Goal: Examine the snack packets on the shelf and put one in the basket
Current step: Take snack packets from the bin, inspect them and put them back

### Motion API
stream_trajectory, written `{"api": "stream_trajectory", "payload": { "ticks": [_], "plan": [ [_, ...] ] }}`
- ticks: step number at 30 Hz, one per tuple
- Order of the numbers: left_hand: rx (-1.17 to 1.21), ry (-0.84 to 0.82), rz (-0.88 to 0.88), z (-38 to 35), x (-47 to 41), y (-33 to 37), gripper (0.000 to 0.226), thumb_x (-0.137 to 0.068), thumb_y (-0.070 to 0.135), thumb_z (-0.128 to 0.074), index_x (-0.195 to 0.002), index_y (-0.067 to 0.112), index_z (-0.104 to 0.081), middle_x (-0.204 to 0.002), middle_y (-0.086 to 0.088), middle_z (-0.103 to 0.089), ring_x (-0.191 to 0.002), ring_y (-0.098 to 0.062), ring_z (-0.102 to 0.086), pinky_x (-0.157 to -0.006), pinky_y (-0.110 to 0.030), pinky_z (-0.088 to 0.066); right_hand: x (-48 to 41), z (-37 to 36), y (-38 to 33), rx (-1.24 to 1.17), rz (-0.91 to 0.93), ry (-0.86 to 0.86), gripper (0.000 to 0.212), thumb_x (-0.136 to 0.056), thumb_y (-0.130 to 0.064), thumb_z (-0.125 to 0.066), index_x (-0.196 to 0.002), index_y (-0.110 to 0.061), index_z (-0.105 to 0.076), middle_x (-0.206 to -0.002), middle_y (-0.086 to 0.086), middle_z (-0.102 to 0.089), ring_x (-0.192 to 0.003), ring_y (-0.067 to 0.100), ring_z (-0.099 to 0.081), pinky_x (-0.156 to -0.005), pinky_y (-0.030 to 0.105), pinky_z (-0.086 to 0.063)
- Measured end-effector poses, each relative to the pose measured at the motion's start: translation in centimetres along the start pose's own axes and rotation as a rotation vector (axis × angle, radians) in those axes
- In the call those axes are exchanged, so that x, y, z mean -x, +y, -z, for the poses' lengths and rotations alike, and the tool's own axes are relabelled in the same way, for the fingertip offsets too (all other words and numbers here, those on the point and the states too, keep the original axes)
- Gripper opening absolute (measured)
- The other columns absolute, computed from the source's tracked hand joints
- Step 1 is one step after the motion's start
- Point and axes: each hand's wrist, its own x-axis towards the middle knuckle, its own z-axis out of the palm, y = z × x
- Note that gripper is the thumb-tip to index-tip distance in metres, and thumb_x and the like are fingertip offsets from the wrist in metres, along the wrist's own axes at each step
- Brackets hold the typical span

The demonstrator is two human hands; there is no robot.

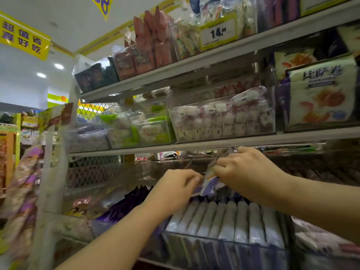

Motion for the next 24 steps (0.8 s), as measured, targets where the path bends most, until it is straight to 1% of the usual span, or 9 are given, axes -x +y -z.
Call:
{"api": "stream_trajectory", "payload": {
  "ticks": [2,4,7,11,13,15,18,21,24],
  "plan": [
    [0.371,-0.045,0.220,0.9,1.6,1.1,0.034,-0.101,0.039,-0.043,-0.099,0.019,-0.072,-0.093,-0.001,-0.073,-0.083,-0.017,-0.071,-0.076,-0.030,-0.051,0.4,1.3,-0.9,0.009,-0.006,0.087,0.007,-0.084,-0.025,-0.062,-0.091,-0.026,-0.063,-0.093,-0.008,-0.067,-0.082,0.019,-0.067,-0.070,0.031,-0.045],
    [0.738,-0.130,0.457,1.8,3.5,2.0,0.045,-0.100,0.050,-0.035,-0.095,0.021,-0.070,-0.086,-0.002,-0.075,-0.074,-0.021,-0.073,-0.062,-0.026,-0.053,0.8,2.1,-2.4,-0.040,0.004,0.212,0.007,-0.079,-0.029,-0.068,-0.077,-0.023,-0.066,-0.079,-0.006,-0.068,-0.064,0.022,-0.066,-0.058,0.030,-0.050],
    [1.040,-0.128,0.590,2.6,7.0,2.3,0.043,-0.098,0.051,-0.039,-0.097,0.020,-0.069,-0.082,0.000,-0.076,-0.067,-0.017,-0.072,-0.052,-0.022,-0.052,1.2,2.7,-5.6,-0.174,0.060,0.294,0.015,-0.083,-0.033,-0.066,-0.080,-0.019,-0.068,-0.082,-0.003,-0.069,-0.062,0.025,-0.066,-0.053,0.034,-0.051],
    [1.058,0.015,0.579,2.5,12.5,1.2,0.022,-0.100,0.033,-0.048,-0.103,0.018,-0.063,-0.071,0.003,-0.071,-0.055,-0.008,-0.066,-0.050,-0.021,-0.052,1.5,2.3,-10.2,-0.450,0.089,0.282,0.022,-0.086,-0.037,-0.063,-0.098,-0.021,-0.072,-0.108,-0.003,-0.069,-0.082,0.025,-0.070,-0.061,0.038,-0.055],
    [1.006,0.089,0.578,2.5,15.5,-0.1,0.021,-0.099,0.032,-0.050,-0.110,0.018,-0.062,-0.072,0.002,-0.070,-0.055,-0.009,-0.064,-0.051,-0.021,-0.051,1.6,1.4,-13.0,-0.657,0.037,0.243,0.034,-0.086,-0.049,-0.061,-0.109,-0.027,-0.069,-0.128,-0.006,-0.059,-0.099,0.019,-0.067,-0.075,0.036,-0.055],
    [0.911,0.134,0.601,2.7,18.6,-1.6,0.022,-0.097,0.033,-0.054,-0.115,0.022,-0.060,-0.077,0.002,-0.071,-0.058,-0.009,-0.065,-0.054,-0.022,-0.051,1.9,0.3,-16.1,-0.886,-0.072,0.170,0.052,-0.082,-0.065,-0.048,-0.122,-0.034,-0.061,-0.138,-0.013,-0.046,-0.112,0.005,-0.055,-0.090,0.027,-0.048],
    [0.760,0.169,0.606,2.8,23.4,-4.0,0.028,-0.089,0.039,-0.064,-0.117,0.037,-0.058,-0.104,0.008,-0.072,-0.083,-0.006,-0.070,-0.071,-0.028,-0.055,2.2,-1.2,-21.5,-1.285,-0.242,0.124,0.057,-0.082,-0.058,-0.053,-0.133,-0.034,-0.046,-0.134,-0.019,-0.043,-0.109,-0.011,-0.050,-0.089,0.008,-0.042],
    [0.685,0.150,0.575,2.1,28.2,-5.6,0.048,-0.076,0.043,-0.070,-0.120,0.044,-0.051,-0.118,0.017,-0.068,-0.111,-0.004,-0.063,-0.095,-0.032,-0.049,2.6,-2.8,-26.8,-1.738,-0.414,0.109,0.054,-0.087,-0.040,-0.062,-0.134,-0.039,-0.037,-0.125,-0.026,-0.051,-0.097,-0.006,-0.063,-0.075,0.014,-0.052],
    [0.715,0.105,0.597,0.2,32.4,-6.9,0.064,-0.074,0.044,-0.073,-0.131,0.039,-0.046,-0.121,0.015,-0.067,-0.113,-0.008,-0.063,-0.094,-0.033,-0.051,2.5,-4.5,-31.1,-2.042,-0.601,0.057,0.038,-0.088,-0.035,-0.063,-0.120,-0.041,-0.043,-0.113,-0.019,-0.066,-0.098,-0.001,-0.065,-0.076,0.018,-0.053]
  ]
}}
